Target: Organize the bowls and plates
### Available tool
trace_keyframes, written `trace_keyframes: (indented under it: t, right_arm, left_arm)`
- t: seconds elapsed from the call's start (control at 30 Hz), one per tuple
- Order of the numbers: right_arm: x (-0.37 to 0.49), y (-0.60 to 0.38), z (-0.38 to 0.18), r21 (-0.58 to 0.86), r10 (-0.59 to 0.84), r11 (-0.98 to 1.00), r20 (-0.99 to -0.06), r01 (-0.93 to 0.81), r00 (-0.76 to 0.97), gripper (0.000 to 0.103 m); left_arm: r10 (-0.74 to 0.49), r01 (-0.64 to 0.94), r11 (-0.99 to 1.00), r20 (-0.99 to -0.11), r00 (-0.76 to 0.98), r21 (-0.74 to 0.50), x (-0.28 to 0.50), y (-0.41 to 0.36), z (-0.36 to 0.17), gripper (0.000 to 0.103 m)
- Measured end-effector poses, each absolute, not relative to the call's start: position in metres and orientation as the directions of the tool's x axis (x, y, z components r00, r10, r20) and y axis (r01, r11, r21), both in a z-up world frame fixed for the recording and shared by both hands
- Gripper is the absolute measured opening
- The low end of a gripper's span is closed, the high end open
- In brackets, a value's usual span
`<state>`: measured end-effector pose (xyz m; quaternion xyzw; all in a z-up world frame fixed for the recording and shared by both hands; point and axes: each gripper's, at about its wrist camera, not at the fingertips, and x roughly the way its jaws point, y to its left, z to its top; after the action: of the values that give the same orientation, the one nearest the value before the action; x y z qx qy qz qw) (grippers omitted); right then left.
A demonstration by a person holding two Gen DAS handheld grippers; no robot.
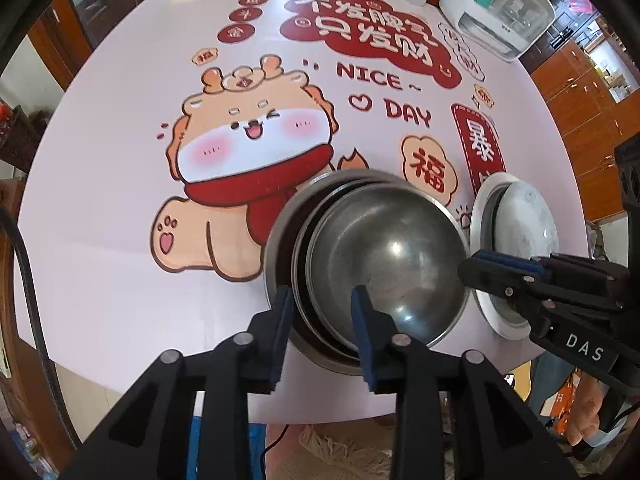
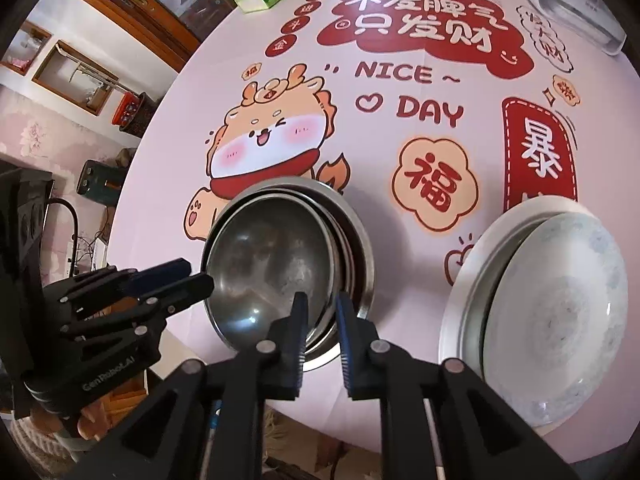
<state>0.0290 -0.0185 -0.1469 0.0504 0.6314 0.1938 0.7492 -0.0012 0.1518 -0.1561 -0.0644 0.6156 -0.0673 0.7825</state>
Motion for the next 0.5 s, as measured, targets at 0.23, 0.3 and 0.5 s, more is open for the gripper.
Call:
trace_keyframes:
  t: [0.23,0.3,0.5]
  right_arm:
    - [0.026,-0.022,-0.144,0.304,0.34,0.925,-0.929,-0.228,0.144,0.014]
    - [0.023,-0.023,-0.142,0.3,0.34,0.925,-0.927,-0.232,0.159,0.014]
    - [0.014,-0.024,-0.139,0.294,0.341,0.923,-0.924,-0.247,0.171,0.014]
  left_arm:
    - [-0.172,0.004,0.984,-0.944,0.283,-0.178,-0.002,0.16,-0.14,0.033]
    - [-0.165,-0.002,0.985,-0.942,0.293,-0.173,-0.004,0.162,-0.137,0.034]
    - [-0.152,-0.016,0.986,-0.935,0.322,-0.166,-0.012,0.163,-0.13,0.046]
